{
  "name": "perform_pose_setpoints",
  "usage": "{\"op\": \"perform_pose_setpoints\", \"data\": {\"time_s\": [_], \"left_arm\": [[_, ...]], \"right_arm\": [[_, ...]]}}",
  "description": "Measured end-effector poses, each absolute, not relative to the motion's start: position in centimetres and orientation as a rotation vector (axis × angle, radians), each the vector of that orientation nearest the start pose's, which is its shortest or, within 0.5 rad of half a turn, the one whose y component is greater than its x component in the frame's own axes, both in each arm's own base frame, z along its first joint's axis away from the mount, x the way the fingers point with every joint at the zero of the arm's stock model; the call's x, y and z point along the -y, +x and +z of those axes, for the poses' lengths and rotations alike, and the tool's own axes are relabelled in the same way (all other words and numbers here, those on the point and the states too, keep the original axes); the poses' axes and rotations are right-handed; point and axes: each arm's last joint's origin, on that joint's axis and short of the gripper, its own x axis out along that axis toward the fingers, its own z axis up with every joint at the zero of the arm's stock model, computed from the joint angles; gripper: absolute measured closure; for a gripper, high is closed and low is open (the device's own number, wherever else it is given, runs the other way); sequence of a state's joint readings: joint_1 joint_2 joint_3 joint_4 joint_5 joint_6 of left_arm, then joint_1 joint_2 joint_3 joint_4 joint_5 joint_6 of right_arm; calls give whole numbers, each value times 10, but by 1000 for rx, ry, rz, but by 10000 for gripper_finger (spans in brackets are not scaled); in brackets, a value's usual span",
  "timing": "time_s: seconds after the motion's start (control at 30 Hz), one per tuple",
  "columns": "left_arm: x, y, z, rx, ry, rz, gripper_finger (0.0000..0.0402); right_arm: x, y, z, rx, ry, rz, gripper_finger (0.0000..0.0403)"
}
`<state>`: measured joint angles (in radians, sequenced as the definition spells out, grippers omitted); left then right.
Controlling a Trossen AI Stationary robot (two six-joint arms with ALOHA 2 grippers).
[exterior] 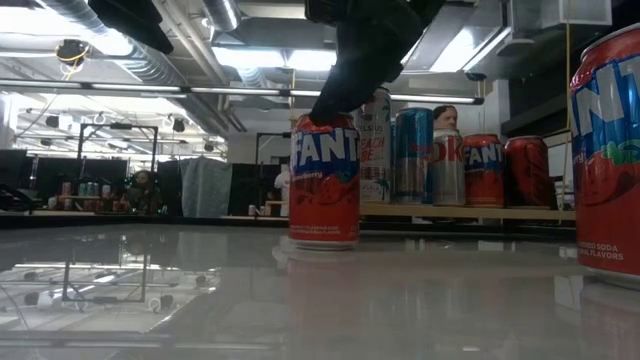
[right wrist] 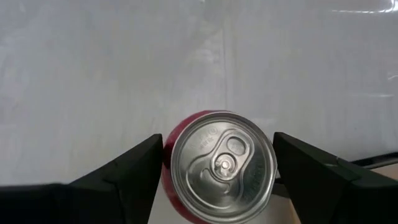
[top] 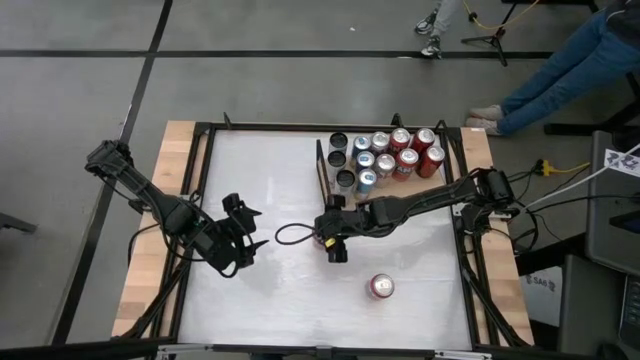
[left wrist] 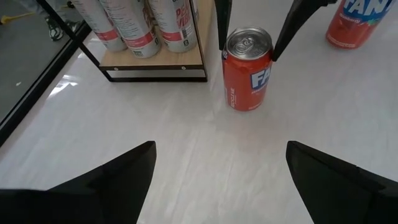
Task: Place canned beverage on shelf
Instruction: Put the orange soda can on the shelf aligned with the other orange soda can
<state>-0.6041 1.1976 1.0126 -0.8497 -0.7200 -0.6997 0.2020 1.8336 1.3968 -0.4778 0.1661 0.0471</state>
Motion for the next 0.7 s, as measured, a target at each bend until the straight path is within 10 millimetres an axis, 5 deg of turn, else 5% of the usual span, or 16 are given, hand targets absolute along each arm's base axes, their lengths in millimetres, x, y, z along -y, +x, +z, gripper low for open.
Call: {"op": "perform_pose_setpoints", "data": {"time_s": [0.7], "left_arm": [[110,193,286,-722,-27,368,51]], "right_arm": [[-74,387,231,-920,-127,12,110]]}}
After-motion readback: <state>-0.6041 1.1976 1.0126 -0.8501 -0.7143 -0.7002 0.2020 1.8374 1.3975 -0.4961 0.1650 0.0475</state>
